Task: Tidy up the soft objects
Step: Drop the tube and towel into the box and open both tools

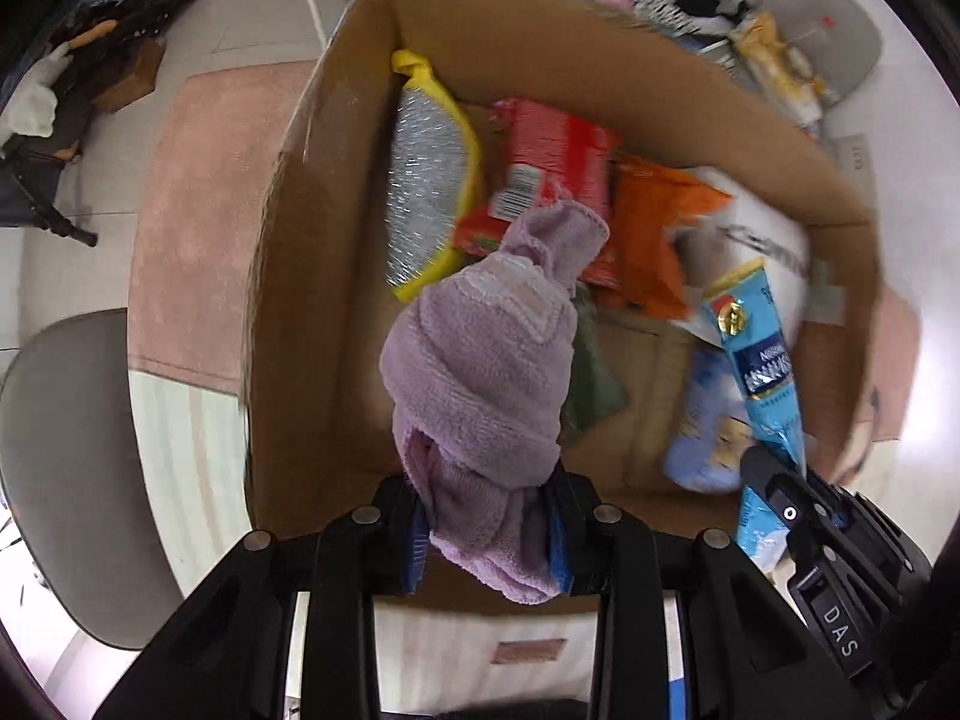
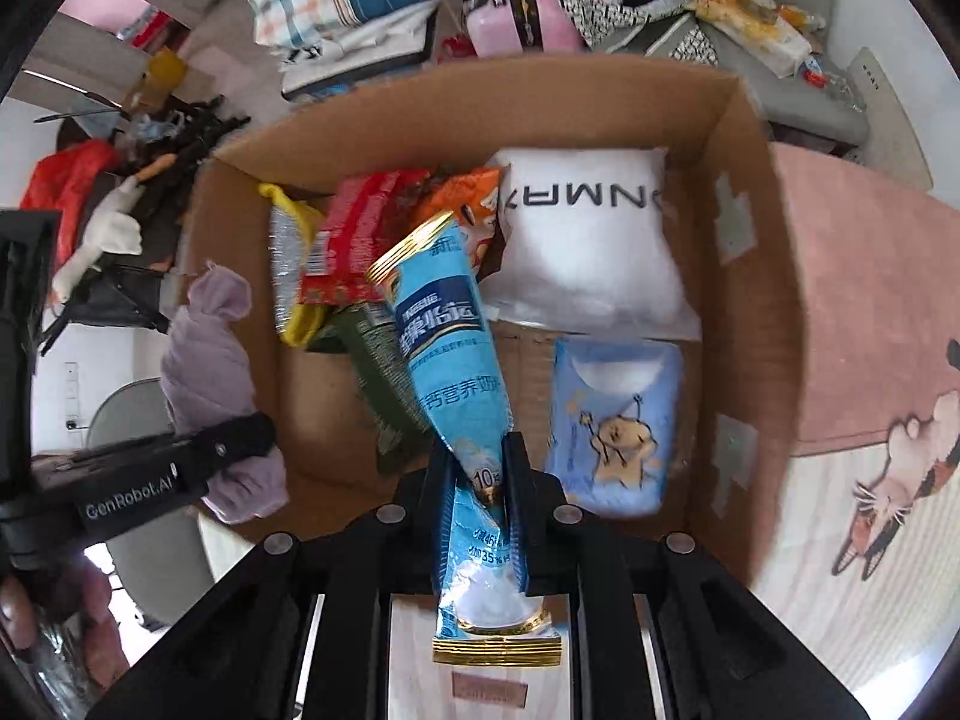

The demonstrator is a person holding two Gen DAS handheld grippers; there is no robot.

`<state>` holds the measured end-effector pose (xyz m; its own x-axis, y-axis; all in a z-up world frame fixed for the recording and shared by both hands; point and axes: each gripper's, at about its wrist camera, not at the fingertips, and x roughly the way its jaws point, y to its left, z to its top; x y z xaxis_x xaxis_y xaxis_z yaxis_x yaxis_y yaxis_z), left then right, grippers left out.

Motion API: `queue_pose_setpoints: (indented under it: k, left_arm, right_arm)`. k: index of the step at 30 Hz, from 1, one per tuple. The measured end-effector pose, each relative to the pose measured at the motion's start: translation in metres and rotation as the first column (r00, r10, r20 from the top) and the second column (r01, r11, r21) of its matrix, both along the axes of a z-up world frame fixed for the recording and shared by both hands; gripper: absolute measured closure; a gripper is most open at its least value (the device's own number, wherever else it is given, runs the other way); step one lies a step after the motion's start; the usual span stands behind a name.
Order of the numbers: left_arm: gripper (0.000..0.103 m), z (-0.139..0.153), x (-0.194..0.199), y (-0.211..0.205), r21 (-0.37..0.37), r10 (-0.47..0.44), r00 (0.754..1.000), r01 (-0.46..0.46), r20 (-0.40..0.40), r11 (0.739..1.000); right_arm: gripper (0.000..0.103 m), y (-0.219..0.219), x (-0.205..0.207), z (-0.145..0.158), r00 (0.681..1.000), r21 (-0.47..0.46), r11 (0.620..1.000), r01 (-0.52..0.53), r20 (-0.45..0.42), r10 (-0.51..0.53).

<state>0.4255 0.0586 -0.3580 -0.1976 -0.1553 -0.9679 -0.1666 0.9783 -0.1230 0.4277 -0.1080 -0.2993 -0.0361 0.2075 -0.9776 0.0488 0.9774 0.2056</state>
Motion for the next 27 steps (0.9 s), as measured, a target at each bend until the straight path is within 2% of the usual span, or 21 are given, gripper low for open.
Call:
queue_pose_setpoints:
  k: [4,5,6,7,8,9,10,12,14,16,19,22,23,24,27]
  left_arm:
    - [0.07,-0.018,0.002,-0.002,0.003,-0.03,0.998,0.031,-0.054,1.0]
    - [0.069,-0.023,0.002,-0.005,-0.005,-0.052,0.996,0.052,-0.068,0.999]
    - [0.063,-0.027,0.001,-0.008,-0.004,-0.079,0.994,0.079,-0.081,0.997]
    - [0.058,-0.033,0.003,-0.01,-0.003,-0.088,0.992,0.088,-0.089,0.996]
    - [0.05,-0.036,0.002,-0.011,-0.009,-0.092,0.991,0.092,-0.094,0.996]
    - [0.049,-0.036,0.002,-0.011,-0.005,-0.09,0.992,0.09,-0.086,0.996]
    - [0.045,-0.035,0.001,-0.011,0.007,-0.092,0.993,0.092,-0.074,0.996]
    - [0.022,-0.036,0.002,-0.011,0.024,-0.1,0.993,0.101,-0.056,0.995]
    - [0.014,-0.039,0.005,-0.013,0.028,-0.088,0.995,0.089,-0.036,0.996]
    - [0.014,-0.037,0.003,-0.013,0.036,-0.084,0.996,0.085,-0.02,0.996]
    - [0.012,-0.029,-0.002,-0.012,0.028,-0.071,0.997,0.071,0.002,0.997]
    - [0.009,-0.019,-0.009,-0.015,0.049,-0.088,0.996,0.086,0.031,0.995]
    - [0.001,-0.015,-0.012,-0.017,0.058,-0.095,0.995,0.093,0.039,0.994]
    - [0.001,-0.005,-0.019,-0.023,0.063,-0.099,0.994,0.096,0.048,0.993]
    - [0.001,0.0,-0.023,-0.027,0.069,-0.104,0.993,0.1,0.061,0.993]
  right_arm:
    - [0.085,0.008,0.005,-0.03,0.998,-0.002,1.0,-0.028,-0.05,0.028]
    - [0.08,0.009,0.006,-0.039,0.996,0.002,0.999,-0.045,-0.076,0.045]
    - [0.072,0.01,0.007,-0.048,0.993,0.011,0.998,-0.054,-0.103,0.055]
    - [0.049,0.009,0.006,-0.054,0.99,0.007,0.998,-0.067,-0.127,0.067]
    - [0.018,0.009,0.004,-0.057,0.987,-0.01,0.997,-0.077,-0.145,0.075]
    - [0.011,0.008,0.004,-0.06,0.985,-0.027,0.996,-0.087,-0.154,0.082]
    - [0.01,0.006,0.005,-0.059,0.986,-0.037,0.995,-0.096,-0.14,0.09]
    - [0.01,0.003,0.006,-0.057,0.986,-0.05,0.994,-0.097,-0.138,0.089]
    - [0.01,0.001,0.007,-0.054,0.987,-0.063,0.992,-0.105,-0.13,0.096]
    - [0.009,-0.001,0.007,-0.05,0.988,-0.088,0.99,-0.112,-0.117,0.101]
    - [0.0,-0.003,0.007,-0.047,0.989,-0.116,0.986,-0.121,-0.101,0.11]
    - [0.0,-0.009,0.004,-0.046,0.989,-0.142,0.982,-0.123,-0.096,0.11]
    - [0.0,-0.01,0.004,-0.046,0.99,-0.143,0.983,-0.119,-0.095,0.106]
    - [0.0,-0.013,0.003,-0.046,0.991,-0.143,0.983,-0.112,-0.093,0.099]
    - [0.0,-0.021,0.0,-0.043,0.992,-0.15,0.983,-0.106,-0.091,0.093]
